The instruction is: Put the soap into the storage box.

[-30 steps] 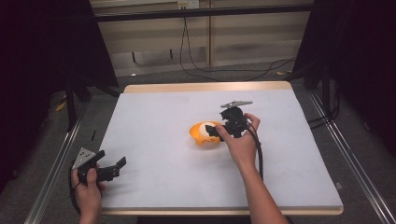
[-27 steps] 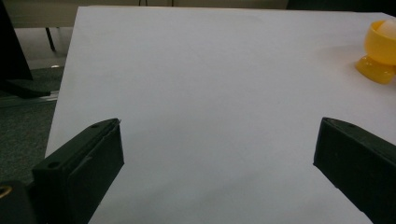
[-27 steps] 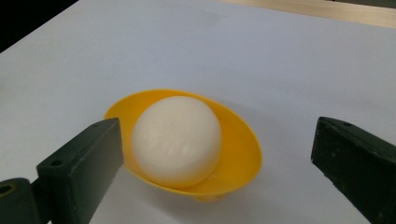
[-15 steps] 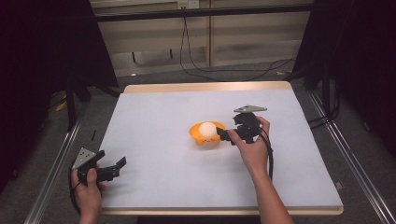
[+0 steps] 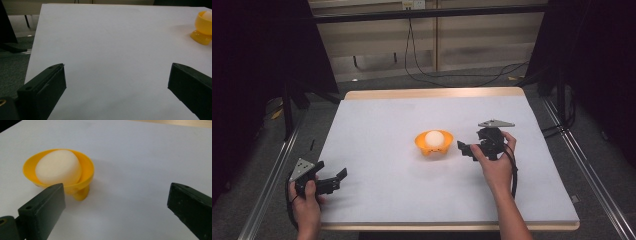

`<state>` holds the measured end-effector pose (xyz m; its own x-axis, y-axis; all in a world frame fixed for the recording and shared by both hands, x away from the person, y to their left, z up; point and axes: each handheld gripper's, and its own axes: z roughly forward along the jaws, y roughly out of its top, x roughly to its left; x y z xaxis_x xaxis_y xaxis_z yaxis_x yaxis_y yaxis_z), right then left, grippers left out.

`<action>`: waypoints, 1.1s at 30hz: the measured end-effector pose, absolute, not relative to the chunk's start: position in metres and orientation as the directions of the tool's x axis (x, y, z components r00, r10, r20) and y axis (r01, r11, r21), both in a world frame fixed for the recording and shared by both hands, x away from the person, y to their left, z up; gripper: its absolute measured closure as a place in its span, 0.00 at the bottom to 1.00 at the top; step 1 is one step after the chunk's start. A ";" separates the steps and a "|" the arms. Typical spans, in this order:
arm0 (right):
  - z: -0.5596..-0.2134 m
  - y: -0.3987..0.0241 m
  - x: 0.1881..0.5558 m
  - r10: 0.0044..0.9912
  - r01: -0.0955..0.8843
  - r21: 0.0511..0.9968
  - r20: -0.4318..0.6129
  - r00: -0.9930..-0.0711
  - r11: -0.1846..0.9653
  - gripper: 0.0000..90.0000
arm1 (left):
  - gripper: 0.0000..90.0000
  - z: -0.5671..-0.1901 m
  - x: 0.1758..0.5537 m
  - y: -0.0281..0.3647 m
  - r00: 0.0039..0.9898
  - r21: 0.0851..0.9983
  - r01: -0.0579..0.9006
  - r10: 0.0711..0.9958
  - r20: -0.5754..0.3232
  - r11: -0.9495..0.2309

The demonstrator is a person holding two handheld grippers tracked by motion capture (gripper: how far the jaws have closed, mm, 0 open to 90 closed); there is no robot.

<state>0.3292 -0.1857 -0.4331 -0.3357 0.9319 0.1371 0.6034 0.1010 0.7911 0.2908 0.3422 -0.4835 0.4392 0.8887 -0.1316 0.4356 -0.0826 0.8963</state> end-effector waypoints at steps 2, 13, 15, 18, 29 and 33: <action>-0.437 -0.191 0.326 0.934 0.609 0.787 0.139 -0.329 0.097 0.02 | 0.02 -0.484 0.291 0.342 0.438 0.896 0.437 0.889 -0.134 -0.080; -0.445 -0.210 0.316 0.946 0.614 0.785 0.134 -0.294 0.080 0.02 | 0.02 -0.484 0.290 0.341 0.435 0.896 0.437 0.890 -0.135 -0.078; -0.447 -0.214 0.314 0.949 0.617 0.783 0.132 -0.287 0.077 0.02 | 0.02 -0.484 0.290 0.341 0.434 0.896 0.437 0.891 -0.134 -0.078; -0.449 -0.219 0.311 0.950 0.617 0.783 0.131 -0.282 0.075 0.02 | 0.02 -0.484 0.290 0.341 0.436 0.896 0.436 0.890 -0.132 -0.081; -0.456 -0.241 0.300 0.958 0.612 0.790 0.147 -0.248 0.037 0.02 | 0.02 -0.484 0.291 0.342 0.439 0.896 0.435 0.890 -0.126 -0.087; -0.460 -0.248 0.296 0.960 0.618 0.785 0.150 -0.236 0.029 0.02 | 0.02 -0.483 0.290 0.342 0.438 0.897 0.434 0.890 -0.126 -0.087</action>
